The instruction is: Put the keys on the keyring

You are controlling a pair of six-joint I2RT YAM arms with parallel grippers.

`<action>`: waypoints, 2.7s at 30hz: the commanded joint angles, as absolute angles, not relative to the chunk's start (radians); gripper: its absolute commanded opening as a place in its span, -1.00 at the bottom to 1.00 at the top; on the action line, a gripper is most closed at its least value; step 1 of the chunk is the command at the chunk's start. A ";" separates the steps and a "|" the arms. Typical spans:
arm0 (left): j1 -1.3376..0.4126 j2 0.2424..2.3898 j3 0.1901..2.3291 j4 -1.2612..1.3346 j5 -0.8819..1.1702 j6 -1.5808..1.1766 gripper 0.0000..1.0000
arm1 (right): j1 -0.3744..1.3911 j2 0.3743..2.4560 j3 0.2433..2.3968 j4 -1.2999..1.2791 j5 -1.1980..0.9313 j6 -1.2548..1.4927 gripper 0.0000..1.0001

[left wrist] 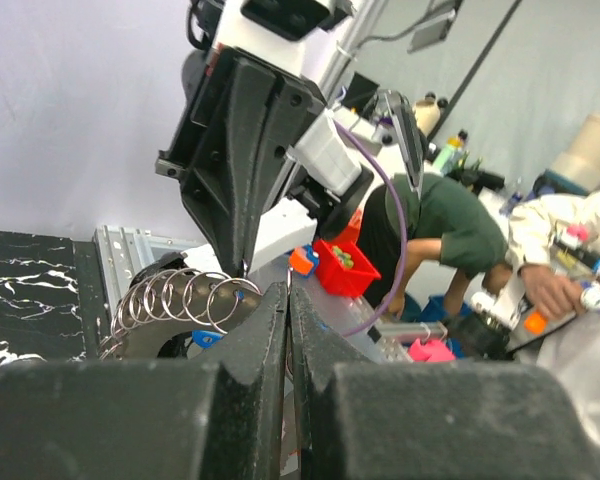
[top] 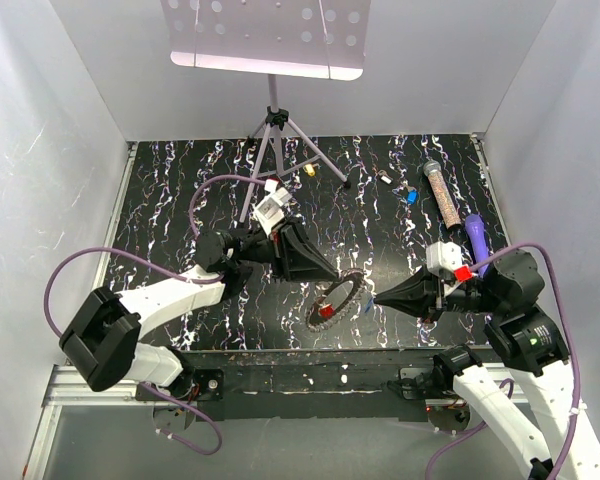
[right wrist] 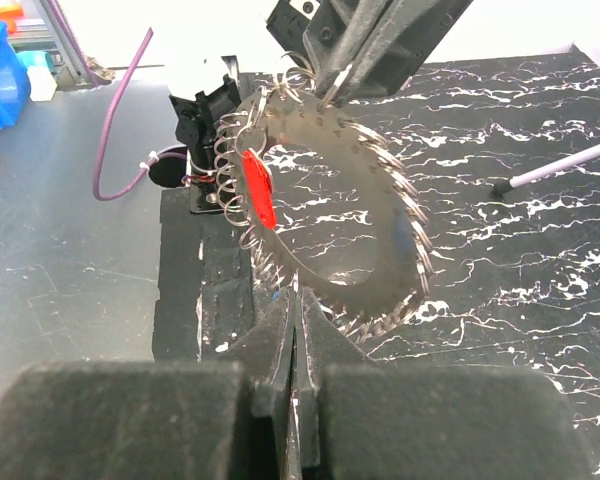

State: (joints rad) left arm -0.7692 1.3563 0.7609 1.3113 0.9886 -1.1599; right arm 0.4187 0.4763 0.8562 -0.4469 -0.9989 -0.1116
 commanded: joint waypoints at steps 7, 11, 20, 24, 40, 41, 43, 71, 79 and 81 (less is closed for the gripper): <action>-0.781 1.285 0.818 1.542 1.189 -0.990 -1.00 | 0.414 0.453 0.894 -0.426 -1.063 -0.107 -0.97; -0.781 1.296 0.816 1.529 1.200 -0.947 -1.00 | 0.414 0.453 0.891 -0.417 -1.062 -0.089 -0.97; -0.781 1.177 0.799 0.814 1.085 -0.232 -1.00 | 0.413 0.485 0.870 -0.425 -1.000 -0.104 -0.97; -0.781 1.157 0.785 0.686 1.051 -0.075 -1.00 | 0.413 0.508 0.884 -0.530 -1.034 -0.323 -0.97; -0.781 0.957 0.706 0.269 0.807 0.394 -1.00 | 0.119 0.903 0.980 -1.057 -0.459 -0.526 -0.97; -0.782 0.945 0.704 0.259 0.792 0.405 -1.00 | 0.063 0.970 0.995 -1.095 -0.451 -0.546 -0.97; -0.781 0.931 0.701 0.244 0.781 0.422 -1.00 | 0.011 1.104 1.034 -1.172 -0.421 -0.601 -0.97; -0.781 0.936 0.707 0.218 0.787 0.436 -1.00 | -0.117 1.795 1.265 -1.123 -0.259 -0.448 -0.97; -0.781 0.940 0.707 0.212 0.781 0.443 -1.00 | -0.109 1.905 1.338 -1.057 -0.279 -0.394 -0.97; -0.781 0.942 0.707 0.212 0.779 0.443 -1.00 | -0.107 1.919 1.353 -1.057 -0.307 -0.390 -0.97</action>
